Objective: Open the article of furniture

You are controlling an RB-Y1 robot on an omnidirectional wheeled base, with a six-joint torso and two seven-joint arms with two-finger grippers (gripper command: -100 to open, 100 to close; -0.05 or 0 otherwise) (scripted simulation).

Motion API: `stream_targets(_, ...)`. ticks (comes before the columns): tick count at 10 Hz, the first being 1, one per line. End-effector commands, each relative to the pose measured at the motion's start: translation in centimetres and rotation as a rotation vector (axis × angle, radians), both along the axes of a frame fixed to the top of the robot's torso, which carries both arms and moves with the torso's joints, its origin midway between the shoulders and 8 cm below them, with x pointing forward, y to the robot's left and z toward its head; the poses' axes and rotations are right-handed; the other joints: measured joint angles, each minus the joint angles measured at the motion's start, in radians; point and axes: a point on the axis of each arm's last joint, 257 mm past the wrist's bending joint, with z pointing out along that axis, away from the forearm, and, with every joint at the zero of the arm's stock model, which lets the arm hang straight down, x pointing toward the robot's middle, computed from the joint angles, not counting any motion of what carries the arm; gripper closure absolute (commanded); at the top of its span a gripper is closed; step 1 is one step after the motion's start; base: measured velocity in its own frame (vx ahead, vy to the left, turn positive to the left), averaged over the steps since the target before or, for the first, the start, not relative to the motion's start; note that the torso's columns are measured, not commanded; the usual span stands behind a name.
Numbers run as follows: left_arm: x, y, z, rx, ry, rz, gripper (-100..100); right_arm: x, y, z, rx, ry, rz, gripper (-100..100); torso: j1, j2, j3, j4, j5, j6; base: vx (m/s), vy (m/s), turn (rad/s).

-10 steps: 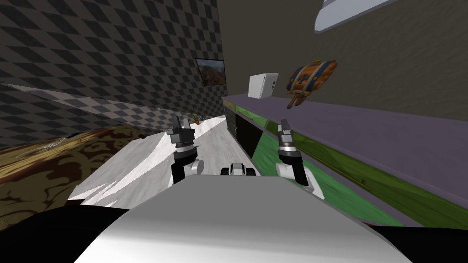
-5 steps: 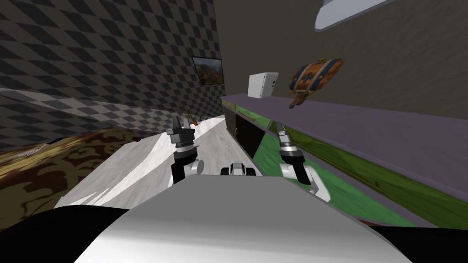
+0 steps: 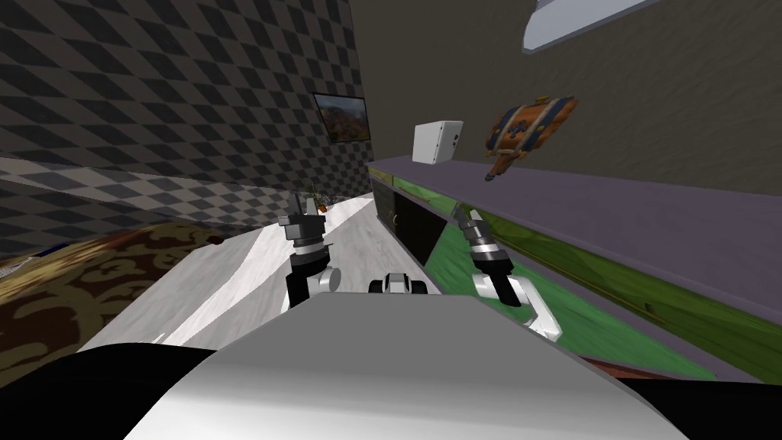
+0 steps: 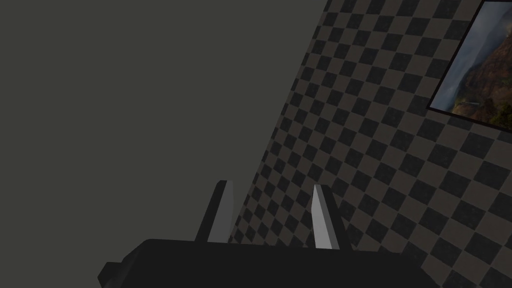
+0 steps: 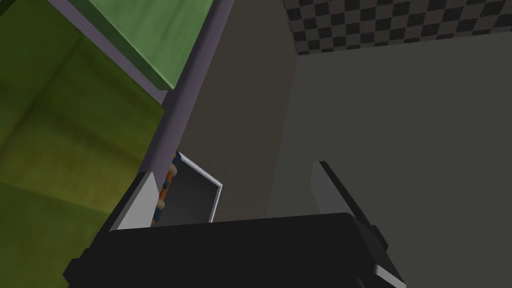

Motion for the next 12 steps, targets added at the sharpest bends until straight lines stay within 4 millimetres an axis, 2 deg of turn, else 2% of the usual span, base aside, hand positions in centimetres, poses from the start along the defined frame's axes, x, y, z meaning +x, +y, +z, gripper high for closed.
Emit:
stream_targets(1,0.0,0.0,0.0,0.0,0.0,0.0,0,0.3,-0.6,-0.8,-0.146,0.021,-0.059,-100,-0.001,0.001,0.001,0.0,0.0,0.0,0.04,0.072,-0.059)
stream_targets(12,0.0,0.0,0.0,0.0,0.0,0.0,0,2.0,-4.2,-4.1,-0.741,0.095,-0.286,-100,0.001,0.002,0.001,0.001,0.0,0.0,0.043,0.091,-0.062)
